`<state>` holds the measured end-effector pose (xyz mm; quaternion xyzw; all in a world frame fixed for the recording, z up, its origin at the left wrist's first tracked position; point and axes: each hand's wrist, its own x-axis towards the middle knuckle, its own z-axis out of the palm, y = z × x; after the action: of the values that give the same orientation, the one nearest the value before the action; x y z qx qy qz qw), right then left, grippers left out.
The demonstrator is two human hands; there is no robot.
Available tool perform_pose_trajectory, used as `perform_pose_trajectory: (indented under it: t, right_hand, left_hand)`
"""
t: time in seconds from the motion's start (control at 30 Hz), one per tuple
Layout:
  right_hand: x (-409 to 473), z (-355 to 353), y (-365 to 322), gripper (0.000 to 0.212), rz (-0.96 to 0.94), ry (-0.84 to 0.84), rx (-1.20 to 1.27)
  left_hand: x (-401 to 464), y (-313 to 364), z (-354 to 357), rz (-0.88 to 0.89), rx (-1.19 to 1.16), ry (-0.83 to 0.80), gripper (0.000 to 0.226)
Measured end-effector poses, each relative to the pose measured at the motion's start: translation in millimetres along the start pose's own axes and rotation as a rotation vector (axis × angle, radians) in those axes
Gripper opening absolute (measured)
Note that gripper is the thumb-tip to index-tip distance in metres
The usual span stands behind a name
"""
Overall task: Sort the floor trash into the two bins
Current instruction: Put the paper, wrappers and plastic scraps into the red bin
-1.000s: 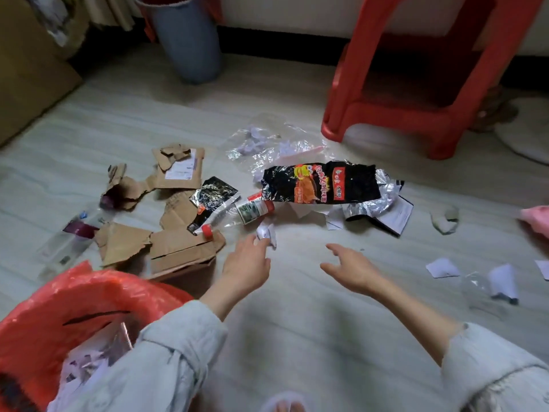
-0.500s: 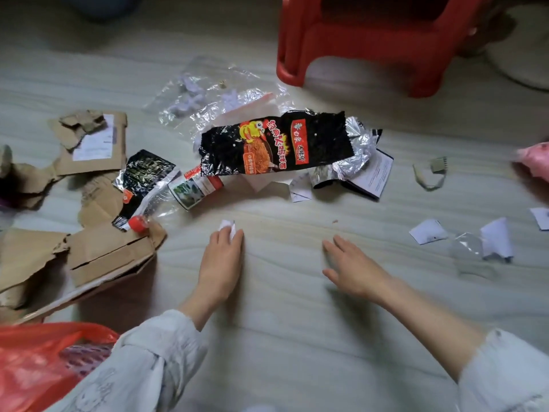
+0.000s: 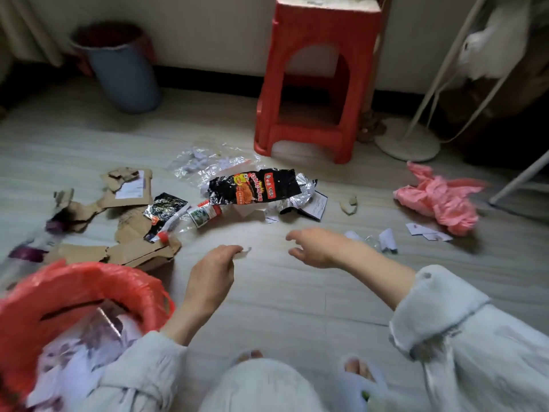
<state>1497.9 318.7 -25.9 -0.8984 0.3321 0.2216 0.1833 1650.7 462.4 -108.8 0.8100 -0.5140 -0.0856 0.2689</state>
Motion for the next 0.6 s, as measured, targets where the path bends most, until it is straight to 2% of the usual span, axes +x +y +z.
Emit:
perform_pose_trajectory:
  t: [0.13,0.33,0.4,0.5,0.6]
  right_hand:
    - [-35,-25,-68,0.037,-0.239,0.199,-0.123]
    - [-65,-28,-126,0.033,-0.396,0.268,-0.005]
    - [-69,-30,-135,0.032,-0.402,0.307,0.046]
    - [-70,-27,-140,0.033,-0.390,0.306,0.037]
    - [-68,-21,-129,0.038,-0.357,0.252,-0.062]
  left_hand:
    - [-42,-9,-68,0.027,-0.001,0.111,0.026]
    - [-93,-39,-134,-0.225,0.127,0.297,0.029]
    - [-106,-51,-142,-0.324,0.210,0.186,0.034]
    - [-112,-63,-152,-0.398,0.297,-0.122,0.049]
    - [-102,-52,-159,-0.293,0.224,-0.141,0.045]
